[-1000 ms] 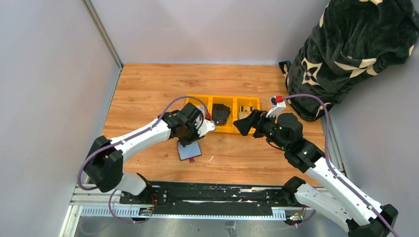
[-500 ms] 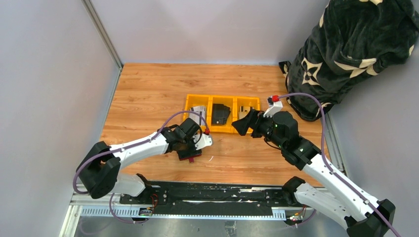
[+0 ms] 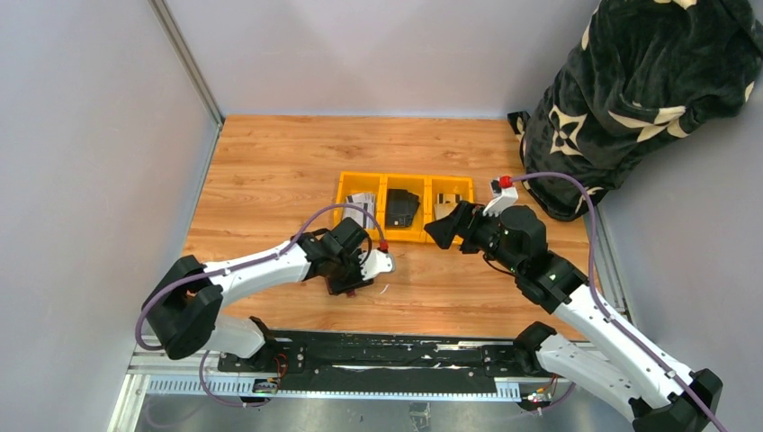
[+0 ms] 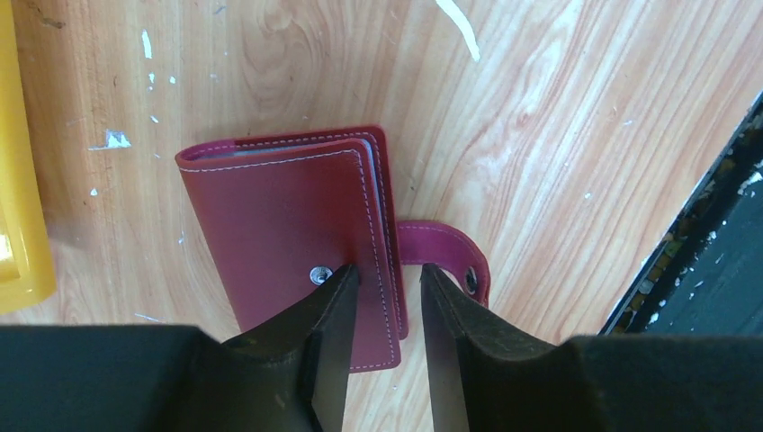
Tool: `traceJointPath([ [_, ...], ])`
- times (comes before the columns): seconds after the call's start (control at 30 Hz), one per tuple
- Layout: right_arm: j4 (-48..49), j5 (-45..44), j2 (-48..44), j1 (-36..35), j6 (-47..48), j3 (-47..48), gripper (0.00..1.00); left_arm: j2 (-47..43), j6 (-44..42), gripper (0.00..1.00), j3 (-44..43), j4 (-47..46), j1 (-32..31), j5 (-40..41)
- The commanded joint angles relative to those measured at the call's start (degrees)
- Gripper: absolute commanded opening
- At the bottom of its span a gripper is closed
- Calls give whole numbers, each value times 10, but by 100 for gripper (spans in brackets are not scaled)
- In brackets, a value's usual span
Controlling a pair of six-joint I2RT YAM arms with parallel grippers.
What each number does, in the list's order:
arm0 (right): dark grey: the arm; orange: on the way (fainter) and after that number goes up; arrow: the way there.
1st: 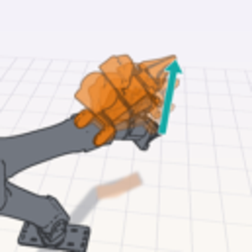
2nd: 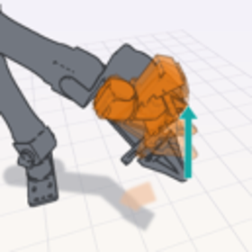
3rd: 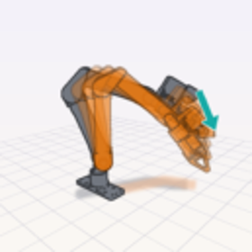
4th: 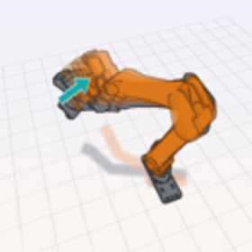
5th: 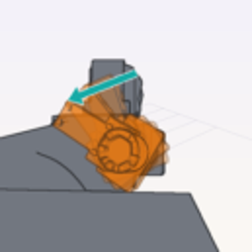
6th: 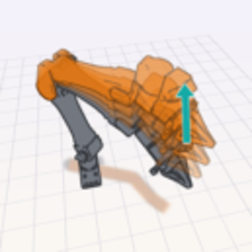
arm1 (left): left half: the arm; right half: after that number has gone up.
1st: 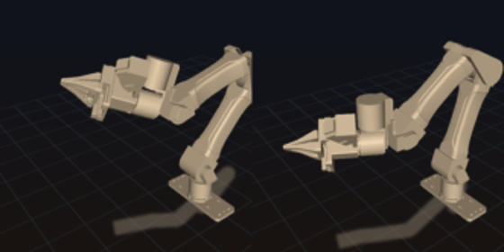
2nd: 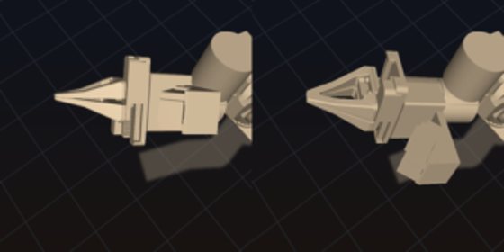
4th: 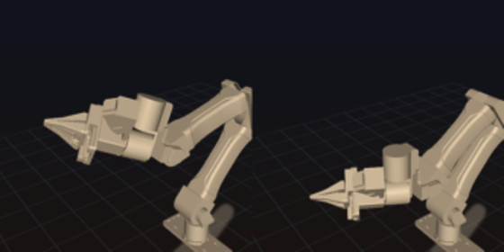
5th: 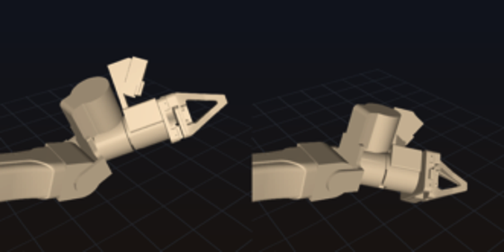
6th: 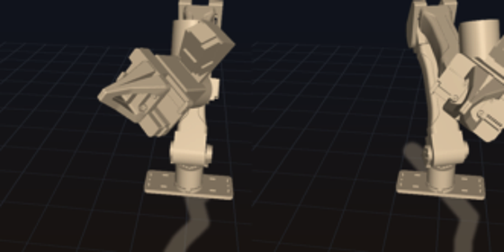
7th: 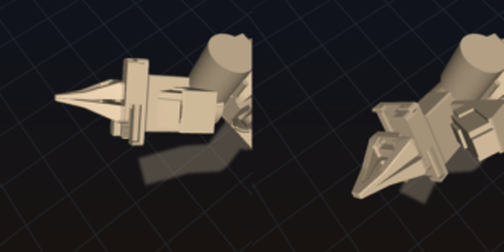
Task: Take the credit cards out of the card holder
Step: Place the card holder at the center of the board, then reset both arms
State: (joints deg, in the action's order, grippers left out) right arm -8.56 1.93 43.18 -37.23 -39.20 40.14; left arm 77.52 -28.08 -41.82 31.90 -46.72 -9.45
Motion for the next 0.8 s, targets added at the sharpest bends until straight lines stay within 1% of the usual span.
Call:
traceJointPath([
  [0.0,-22,-13,-15,9,3,-7,91,39,-7,38,-9,-18,-3,3],
  [0.07,-31,-19,-23,12,12,-5,91,43,-5,39,-22,0,-3,-4],
  [0.1,-36,-36,-28,13,21,-2,91,41,-5,41,-34,17,-3,-7],
  [0.13,-42,-51,-32,16,30,2,92,37,-4,44,-51,41,-3,-8],
  [0.2,-59,-79,-36,20,54,14,92,24,2,54,-94,101,3,-11],
  [0.23,-67,-104,-37,22,66,21,92,6,7,65,-115,121,11,-18],
  [0.27,-74,-127,-37,23,80,28,92,-12,11,89,-134,139,24,-33],
  [0.3,-82,-149,-37,24,91,35,92,-31,15,98,-153,151,38,-47],
  [0.4,-108,-223,-36,31,123,54,92,-88,26,100,-217,181,86,-75],
  [0.5,-123,-314,-44,41,151,54,93,-122,32,100,-278,223,156,-130],
  [0.6,-99,-390,-60,60,174,33,94,-145,18,100,-296,232,231,-158],
  [0.67,-44,-434,-71,74,216,-2,95,-158,24,100,-268,194,290,-172],
  [0.7,-2,-444,-75,80,253,-24,95,-164,42,100,-242,139,332,-177],
  [0.77,95,-460,-76,95,320,-75,95,-178,90,100,-166,27,385,-178],
])
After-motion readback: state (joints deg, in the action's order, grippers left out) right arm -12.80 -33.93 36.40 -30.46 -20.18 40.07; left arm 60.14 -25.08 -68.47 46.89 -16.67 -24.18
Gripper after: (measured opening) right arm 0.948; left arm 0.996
